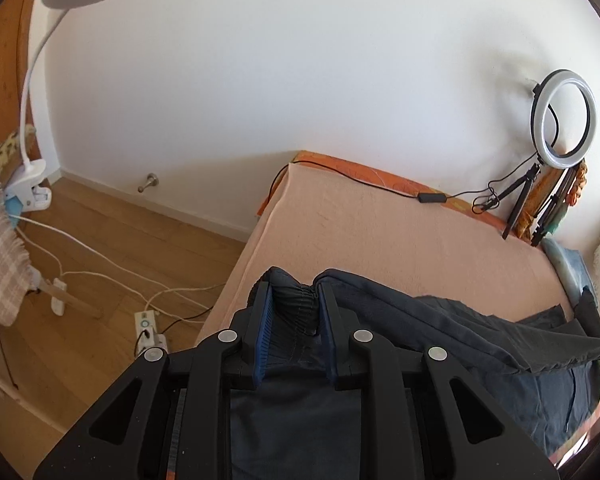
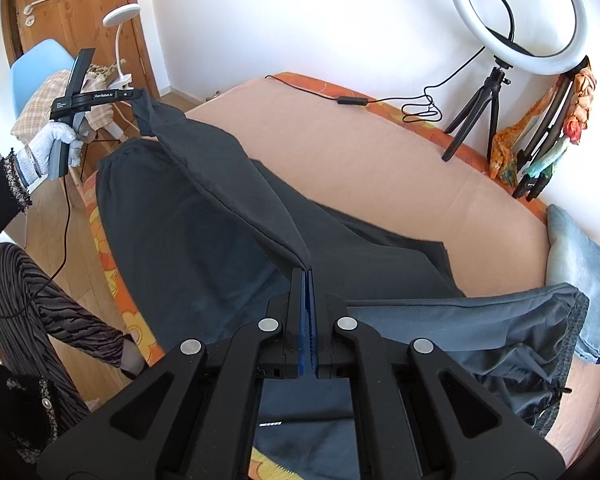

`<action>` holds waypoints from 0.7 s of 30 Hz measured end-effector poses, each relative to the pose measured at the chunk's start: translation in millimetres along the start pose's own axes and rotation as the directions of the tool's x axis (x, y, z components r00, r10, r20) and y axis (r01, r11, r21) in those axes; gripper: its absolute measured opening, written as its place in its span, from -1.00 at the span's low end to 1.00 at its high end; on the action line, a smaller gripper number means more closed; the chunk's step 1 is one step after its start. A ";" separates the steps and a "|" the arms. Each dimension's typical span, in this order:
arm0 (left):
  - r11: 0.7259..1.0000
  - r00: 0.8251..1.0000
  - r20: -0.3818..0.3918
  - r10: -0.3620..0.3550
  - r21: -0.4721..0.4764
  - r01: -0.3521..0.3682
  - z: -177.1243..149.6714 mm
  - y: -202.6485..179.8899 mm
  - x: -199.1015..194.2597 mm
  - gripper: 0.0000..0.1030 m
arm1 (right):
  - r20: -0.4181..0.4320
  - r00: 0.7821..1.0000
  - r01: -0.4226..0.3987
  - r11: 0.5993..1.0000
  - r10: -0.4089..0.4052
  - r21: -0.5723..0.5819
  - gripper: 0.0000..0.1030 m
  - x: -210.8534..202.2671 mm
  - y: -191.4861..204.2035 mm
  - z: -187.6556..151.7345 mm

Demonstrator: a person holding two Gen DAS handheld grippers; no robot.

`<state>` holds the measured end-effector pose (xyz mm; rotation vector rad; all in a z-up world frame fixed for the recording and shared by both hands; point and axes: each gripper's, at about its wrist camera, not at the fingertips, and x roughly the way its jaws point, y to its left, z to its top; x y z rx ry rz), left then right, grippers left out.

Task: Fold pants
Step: 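Lift the waistband with both grippers and carry it over toward the hems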

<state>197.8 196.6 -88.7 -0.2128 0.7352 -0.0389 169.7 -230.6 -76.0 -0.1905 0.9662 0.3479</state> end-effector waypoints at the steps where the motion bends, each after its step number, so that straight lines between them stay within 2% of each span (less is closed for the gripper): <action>1: 1.000 1.000 -0.018 -0.004 -0.006 0.004 -9.0 3.7 -2.0 -0.61 | -0.009 1.000 -0.002 1.000 0.002 -0.007 -0.96 0.0 4.7 -6.4; 7: 1.000 0.998 -0.061 -0.024 -0.015 0.023 -46.6 14.1 -13.7 -0.58 | -0.064 0.998 -0.020 0.999 0.018 -0.028 -0.96 4.7 24.9 -34.7; 8: 1.000 0.997 -0.070 -0.019 -0.015 0.018 -51.4 14.5 -16.7 -0.50 | -0.072 0.997 -0.023 0.999 0.021 -0.031 -0.96 5.8 26.9 -38.6; 11: 1.000 0.997 -0.077 -0.010 -0.030 0.007 -65.7 19.7 -26.7 -0.48 | -0.095 0.995 -0.035 0.999 0.031 -0.037 -0.96 8.2 31.2 -49.5; 14: 0.996 0.996 -0.093 -0.016 -0.085 0.009 -75.9 30.7 -32.4 -0.45 | -0.121 0.992 -0.032 0.998 0.025 -0.057 -0.96 10.9 34.8 -57.3; 17: 0.982 0.992 -0.101 -0.071 -0.181 0.052 -88.8 40.6 -39.2 -0.43 | -0.147 0.989 -0.042 0.997 0.033 -0.060 -0.96 14.2 34.5 -63.6; 20: 0.966 0.989 -0.099 -0.109 -0.247 0.082 -99.7 43.7 -42.9 -0.35 | -0.178 0.983 -0.048 0.996 0.035 -0.069 -0.96 18.8 36.3 -70.2; 21: 0.959 0.988 -0.098 -0.118 -0.269 0.088 -102.1 44.3 -42.7 -0.24 | -0.188 0.982 -0.049 0.996 0.035 -0.069 -0.96 20.9 37.2 -72.1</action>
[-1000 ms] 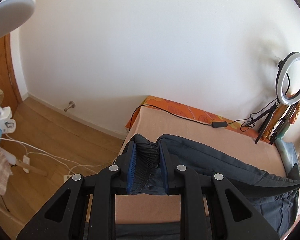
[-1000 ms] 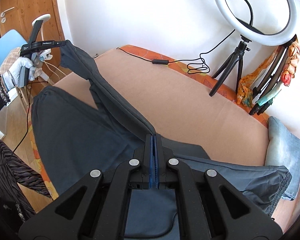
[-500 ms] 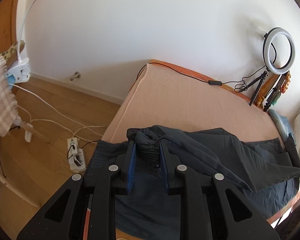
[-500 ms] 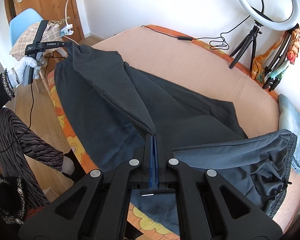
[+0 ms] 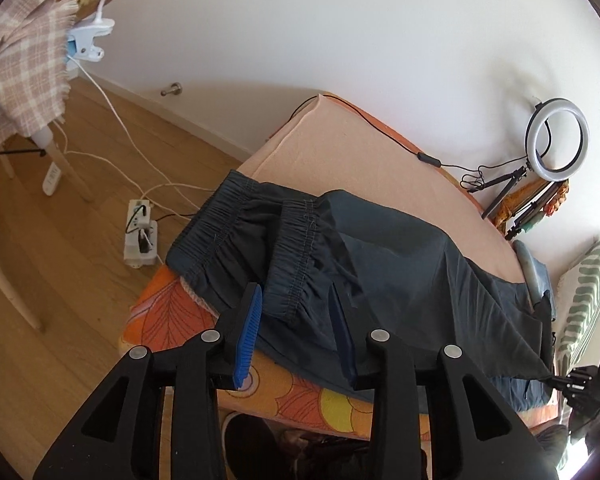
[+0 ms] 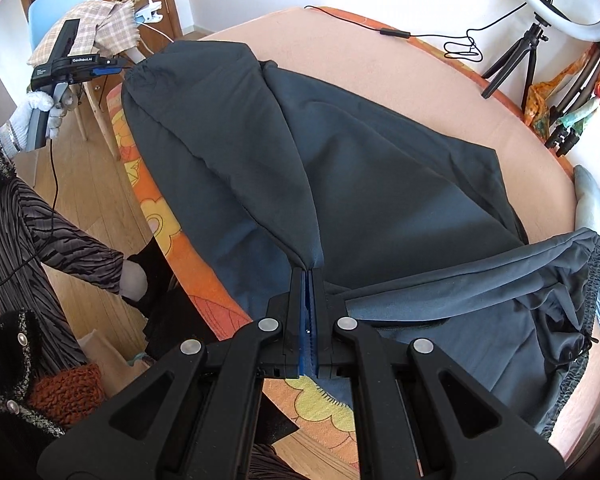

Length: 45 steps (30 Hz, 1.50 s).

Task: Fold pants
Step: 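Lift the waistband with both grippers and carry it over toward the hems, then lower the waistband onto the trousers and open both grippers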

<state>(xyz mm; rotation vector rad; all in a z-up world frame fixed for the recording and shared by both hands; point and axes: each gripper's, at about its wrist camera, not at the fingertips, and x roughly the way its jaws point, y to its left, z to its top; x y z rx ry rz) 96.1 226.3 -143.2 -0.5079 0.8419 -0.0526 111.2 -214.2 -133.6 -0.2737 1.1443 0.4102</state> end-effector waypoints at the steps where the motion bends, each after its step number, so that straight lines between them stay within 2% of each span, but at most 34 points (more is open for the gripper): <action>1: 1.000 1.000 -0.008 -0.007 -0.022 0.007 -1.8 1.2 1.7 -0.17 | -0.007 1.000 0.001 1.000 -0.001 -0.004 -0.96 2.4 1.0 -1.0; 2: 0.999 1.000 -0.017 -0.005 -0.040 0.005 -2.7 2.1 4.6 -0.08 | -0.011 1.000 0.003 1.000 -0.003 -0.010 -0.96 4.8 2.5 -1.2; 3: 0.999 1.000 -0.024 0.004 -0.049 -0.006 -3.0 2.0 8.0 -0.07 | -0.013 1.000 0.005 1.000 -0.005 -0.013 -0.96 6.8 3.3 -1.1; 7: 0.997 0.997 -0.052 0.062 -0.047 -0.064 -6.8 -1.0 22.8 -0.07 | -0.013 1.000 0.005 1.000 -0.005 -0.013 -0.96 11.0 4.9 -1.7; 10: 0.996 0.996 -0.058 0.072 -0.044 -0.074 -8.3 -3.6 30.4 -0.13 | -0.016 1.000 0.010 1.000 -0.010 -0.016 -0.96 13.3 6.1 -3.3; 11: 0.995 0.995 -0.052 0.088 -0.032 -0.090 -8.6 -4.8 31.7 -0.24 | -0.017 1.000 0.011 1.000 -0.011 -0.014 -0.96 13.7 6.6 -3.3; 12: 0.994 0.994 -0.043 0.104 -0.021 -0.105 -8.7 -6.5 32.6 -0.54 | -0.016 1.000 0.011 1.000 -0.012 -0.011 -0.96 13.8 6.0 -3.4; 13: 0.993 0.993 -0.038 0.114 -0.020 -0.115 -8.6 -6.0 33.2 -0.54 | -0.015 1.000 0.013 1.000 -0.013 -0.008 -0.96 13.8 5.6 -3.2; 20: 0.997 0.996 0.049 0.070 -0.024 -0.068 0.6 3.0 15.0 -0.60 | 0.002 1.000 0.019 1.000 -0.019 0.004 -0.96 9.0 4.5 0.9; 26: 0.995 0.992 0.094 0.079 -0.067 -0.073 13.9 20.1 -0.8 -0.61 | 0.045 0.999 0.008 1.000 -0.008 -0.010 -0.96 -2.2 13.7 17.0; 29: 0.995 0.992 0.105 0.066 -0.079 -0.058 21.9 28.4 -3.5 -0.61 | 0.052 0.999 -0.010 1.000 0.011 -0.028 -0.96 -4.9 23.3 22.2; 30: 0.995 0.995 0.081 0.061 -0.083 -0.054 22.8 32.5 0.2 -0.62 | 0.045 0.999 -0.008 0.999 0.010 -0.043 -0.96 -3.1 27.2 22.3; 32: 0.992 0.995 0.010 0.104 -0.072 -0.103 18.7 40.5 13.6 -0.62 | 0.015 1.000 -0.006 0.998 0.007 -0.057 -0.96 5.3 32.1 20.2; 34: 0.989 0.992 -0.040 0.120 -0.085 -0.123 10.7 50.2 23.0 -0.62 | -0.021 0.999 -0.026 0.998 0.024 -0.057 -0.96 15.4 34.9 15.8; 37: 0.987 0.991 -0.053 0.123 -0.093 -0.128 3.3 57.1 22.9 -0.60 | -0.063 0.998 -0.033 0.996 0.028 -0.079 -0.96 28.9 40.2 7.5; 41: 0.982 0.985 -0.075 0.152 -0.097 -0.159 4.7 59.0 18.0 -0.36 | -0.096 0.995 -0.041 0.996 0.034 -0.078 -0.96 41.0 39.8 2.8; 43: 0.980 0.984 -0.055 0.172 -0.086 -0.177 6.9 55.7 11.9 -0.32 | -0.096 0.995 -0.046 0.996 0.039 -0.072 -0.96 42.4 36.9 2.5; 45: 0.974 0.975 -0.033 0.220 -0.046 -0.221 10.3 47.8 4.9 -0.18 | -0.086 0.996 -0.046 0.997 0.040 -0.065 -0.96 41.7 36.1 2.2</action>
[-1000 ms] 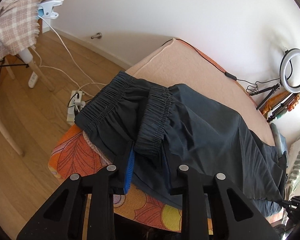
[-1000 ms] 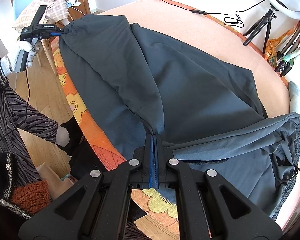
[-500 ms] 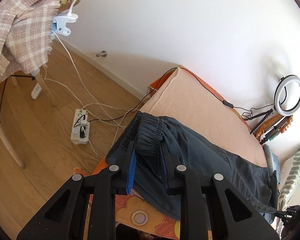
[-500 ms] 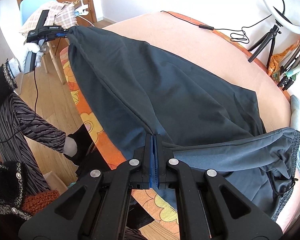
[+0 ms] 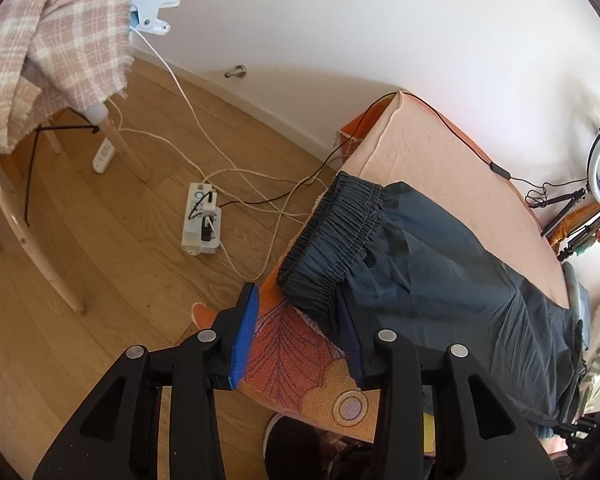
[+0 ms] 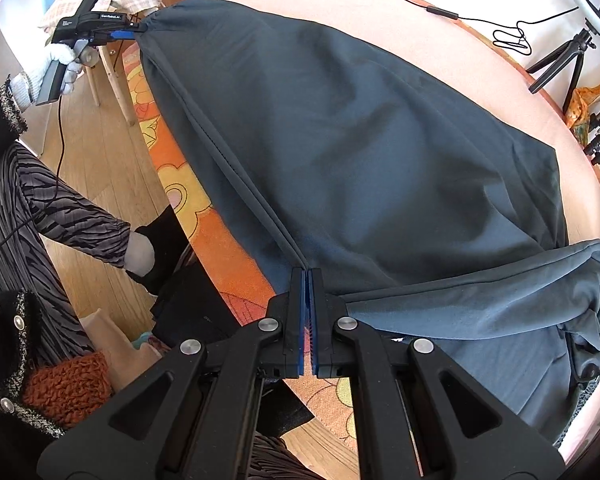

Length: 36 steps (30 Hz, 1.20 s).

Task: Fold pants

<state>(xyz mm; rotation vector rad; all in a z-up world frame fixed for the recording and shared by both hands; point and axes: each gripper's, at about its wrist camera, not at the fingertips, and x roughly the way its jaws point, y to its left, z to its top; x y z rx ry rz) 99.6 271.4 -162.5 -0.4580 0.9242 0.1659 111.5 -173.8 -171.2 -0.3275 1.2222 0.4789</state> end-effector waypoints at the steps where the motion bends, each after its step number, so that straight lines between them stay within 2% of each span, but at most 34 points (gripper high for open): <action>1: 1.000 1.000 0.019 0.012 0.018 -0.012 1.3 -3.9 -5.1 -0.17 | 0.002 1.000 -0.004 1.000 0.004 0.007 -0.95 -0.5 -0.4 0.0; 2: 1.000 0.999 0.033 0.012 0.028 -0.013 3.4 -7.1 -8.6 -0.15 | 0.003 1.000 -0.011 1.000 0.011 0.016 -0.94 -0.7 -1.4 -0.5; 5: 0.998 0.998 0.037 0.047 0.029 -0.048 9.2 -7.2 -11.8 0.10 | 0.026 0.999 -0.024 0.998 0.022 0.065 -0.94 -1.4 -5.3 -1.8; 8: 0.993 0.992 0.029 0.121 0.007 -0.121 14.5 0.5 -12.1 0.10 | 0.040 0.999 -0.034 0.994 0.030 0.108 -0.94 1.6 -7.3 -4.4; 11: 0.990 0.991 0.033 0.128 -0.061 -0.125 16.3 17.2 -17.9 0.10 | 0.060 0.997 -0.046 0.989 0.038 0.142 -0.92 0.4 -8.6 -5.9; 12: 0.991 0.992 0.043 0.117 -0.073 -0.114 16.9 19.4 -21.6 0.10 | 0.069 0.997 -0.056 0.986 0.046 0.156 -0.90 -1.8 -9.8 -6.1; 15: 0.996 0.994 0.073 0.076 -0.055 -0.072 20.1 9.0 -33.3 0.10 | 0.107 0.992 -0.085 0.974 0.064 0.210 -0.67 -12.8 -14.2 -6.5; 17: 1.000 0.996 0.088 0.013 -0.028 -0.011 22.3 -9.3 -38.5 0.10 | 0.139 0.990 -0.071 0.967 0.037 0.246 -0.35 -23.5 -14.5 -8.5; 19: 0.999 0.994 0.092 -0.051 0.013 0.050 24.3 -34.0 -40.7 0.10 | 0.180 0.984 -0.065 0.956 0.013 0.286 -0.22 -35.0 -15.3 -12.5; 22: 0.983 0.984 0.061 -0.166 0.095 0.160 24.7 -80.3 -38.4 0.10 | 0.216 0.976 -0.067 0.935 -0.011 0.348 -0.19 -48.2 -18.5 -20.4; 25: 0.951 0.963 0.015 -0.268 0.164 0.261 23.1 -126.9 -34.5 0.10 | 0.236 0.970 -0.042 0.914 -0.060 0.404 -0.12 -60.0 -26.2 -30.2; 30: 0.880 0.915 -0.079 -0.395 0.252 0.402 13.4 -207.5 -25.9 0.10 | 0.269 0.952 -0.004 0.872 -0.147 0.489 0.04 -82.9 -51.9 -52.4; 33: 0.824 0.880 -0.158 -0.448 0.308 0.475 2.5 -258.8 -18.6 0.10 | 0.277 0.940 0.013 0.831 -0.200 0.556 0.10 -93.6 -76.3 -70.8; 36: 0.772 0.843 -0.227 -0.487 0.340 0.537 -11.1 -310.2 -11.0 0.10 | 0.267 0.932 0.022 0.771 -0.246 0.636 0.11 -100.0 -102.1 -91.3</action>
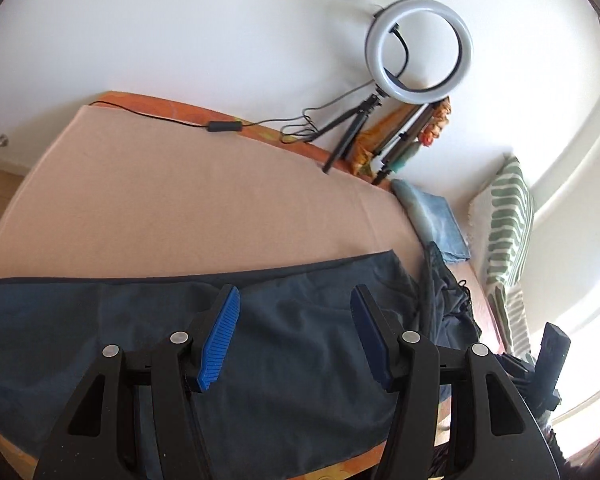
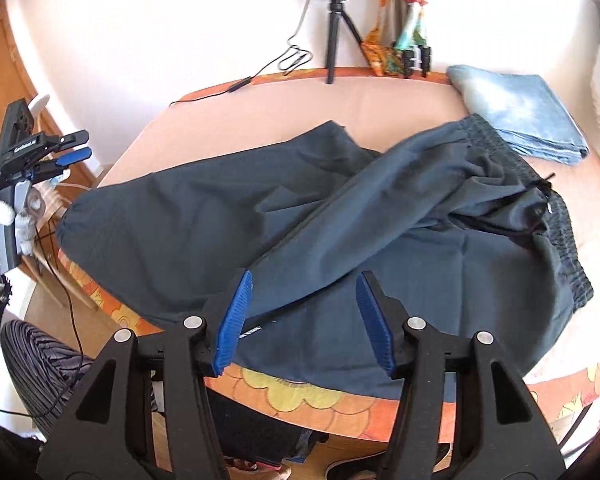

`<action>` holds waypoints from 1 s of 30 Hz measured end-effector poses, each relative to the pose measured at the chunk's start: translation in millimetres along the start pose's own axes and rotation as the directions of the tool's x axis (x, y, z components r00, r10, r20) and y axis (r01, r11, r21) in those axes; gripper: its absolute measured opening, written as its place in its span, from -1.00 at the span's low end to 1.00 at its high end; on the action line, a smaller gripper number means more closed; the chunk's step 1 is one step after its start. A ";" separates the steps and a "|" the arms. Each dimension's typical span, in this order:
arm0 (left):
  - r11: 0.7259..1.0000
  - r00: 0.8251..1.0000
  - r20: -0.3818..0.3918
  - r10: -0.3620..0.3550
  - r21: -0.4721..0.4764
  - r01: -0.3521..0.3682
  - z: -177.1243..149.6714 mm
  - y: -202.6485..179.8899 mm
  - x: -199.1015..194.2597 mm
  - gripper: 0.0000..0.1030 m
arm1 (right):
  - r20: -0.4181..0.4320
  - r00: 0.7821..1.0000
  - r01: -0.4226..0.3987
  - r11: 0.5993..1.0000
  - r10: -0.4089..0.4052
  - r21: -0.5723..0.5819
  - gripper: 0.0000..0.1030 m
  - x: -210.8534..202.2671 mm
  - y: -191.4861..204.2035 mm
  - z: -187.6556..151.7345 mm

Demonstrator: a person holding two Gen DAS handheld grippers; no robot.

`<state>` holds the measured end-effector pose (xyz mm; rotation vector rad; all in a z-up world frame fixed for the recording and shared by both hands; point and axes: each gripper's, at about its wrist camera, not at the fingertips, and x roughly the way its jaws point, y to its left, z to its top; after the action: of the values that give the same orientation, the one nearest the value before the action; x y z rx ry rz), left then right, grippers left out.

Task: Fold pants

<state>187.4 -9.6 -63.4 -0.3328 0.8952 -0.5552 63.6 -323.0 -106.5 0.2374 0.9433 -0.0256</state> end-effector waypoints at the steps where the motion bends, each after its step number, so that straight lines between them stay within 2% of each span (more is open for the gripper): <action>1: 0.999 0.999 -0.019 -0.029 0.018 0.030 1.8 -14.1 11.2 0.10 | 0.008 1.000 0.015 1.000 -0.015 0.026 0.11 -0.4 -12.9 0.2; 6: 0.986 0.985 -0.136 -0.107 0.115 0.123 5.0 -79.1 68.1 0.10 | 0.055 0.992 0.101 0.985 -0.110 0.141 0.11 -13.1 -63.3 -0.4; 9: 0.975 0.967 -0.211 -0.145 0.138 0.177 4.4 -112.7 101.1 0.10 | 0.060 0.986 0.144 0.971 -0.158 0.191 0.11 -21.7 -86.0 -2.6; 14: 0.954 0.937 -0.313 -0.157 0.198 0.226 2.2 -168.9 158.3 0.10 | 0.066 0.970 0.207 0.938 -0.234 0.279 0.11 -40.1 -128.4 -12.1; 17: 0.942 0.926 -0.353 -0.137 0.241 0.231 0.2 -199.3 193.6 0.10 | 0.060 0.960 0.240 0.913 -0.274 0.329 0.11 -49.1 -153.3 -22.8; 20: 0.946 0.906 -0.398 -0.144 0.212 0.244 0.7 -216.0 230.6 0.10 | 0.045 0.952 0.266 0.888 -0.304 0.375 0.11 -51.8 -174.1 -35.6; 25: 0.961 0.907 -0.414 -0.076 0.213 0.178 2.9 -230.8 279.8 0.10 | 0.047 0.950 0.258 0.863 -0.308 0.434 0.11 -59.2 -195.9 -51.3; 30: 0.973 0.888 -0.453 -0.077 0.162 0.167 0.5 -233.9 310.2 0.10 | 0.059 0.954 0.236 0.853 -0.295 0.466 0.11 -64.2 -207.3 -54.2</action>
<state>269.2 -380.2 -146.4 -0.0783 1.2554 -0.8529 -43.4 -518.6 -124.9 0.5315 0.8246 -0.5204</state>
